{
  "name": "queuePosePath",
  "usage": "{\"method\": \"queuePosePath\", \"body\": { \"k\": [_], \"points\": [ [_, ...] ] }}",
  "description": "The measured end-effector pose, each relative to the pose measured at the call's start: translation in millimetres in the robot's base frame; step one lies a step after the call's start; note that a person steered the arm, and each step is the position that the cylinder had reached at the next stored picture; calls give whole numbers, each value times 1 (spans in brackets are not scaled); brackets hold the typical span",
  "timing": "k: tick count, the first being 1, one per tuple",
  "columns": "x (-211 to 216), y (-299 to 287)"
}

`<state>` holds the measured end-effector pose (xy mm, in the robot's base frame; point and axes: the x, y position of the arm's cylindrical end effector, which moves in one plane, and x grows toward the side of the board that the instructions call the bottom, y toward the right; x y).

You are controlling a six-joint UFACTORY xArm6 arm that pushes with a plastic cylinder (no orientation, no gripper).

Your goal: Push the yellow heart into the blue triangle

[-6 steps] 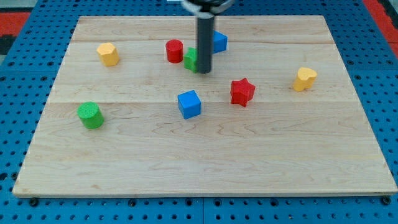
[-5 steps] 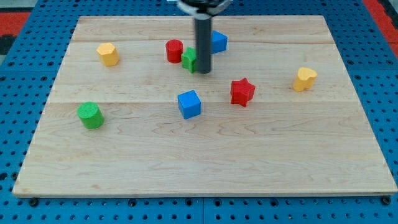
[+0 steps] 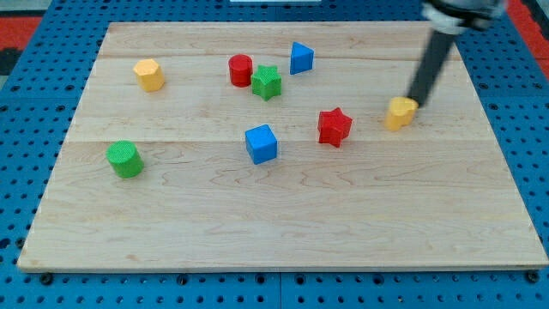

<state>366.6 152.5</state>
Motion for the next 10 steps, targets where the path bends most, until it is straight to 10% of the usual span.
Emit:
{"method": "queuePosePath", "body": {
  "k": [1,2,4,5,7,9,10],
  "points": [
    [-23,-78],
    [-47,4],
    [71,105],
    [63,33],
    [-21,-124],
    [-100,52],
    [-123,-8]
  ]
}}
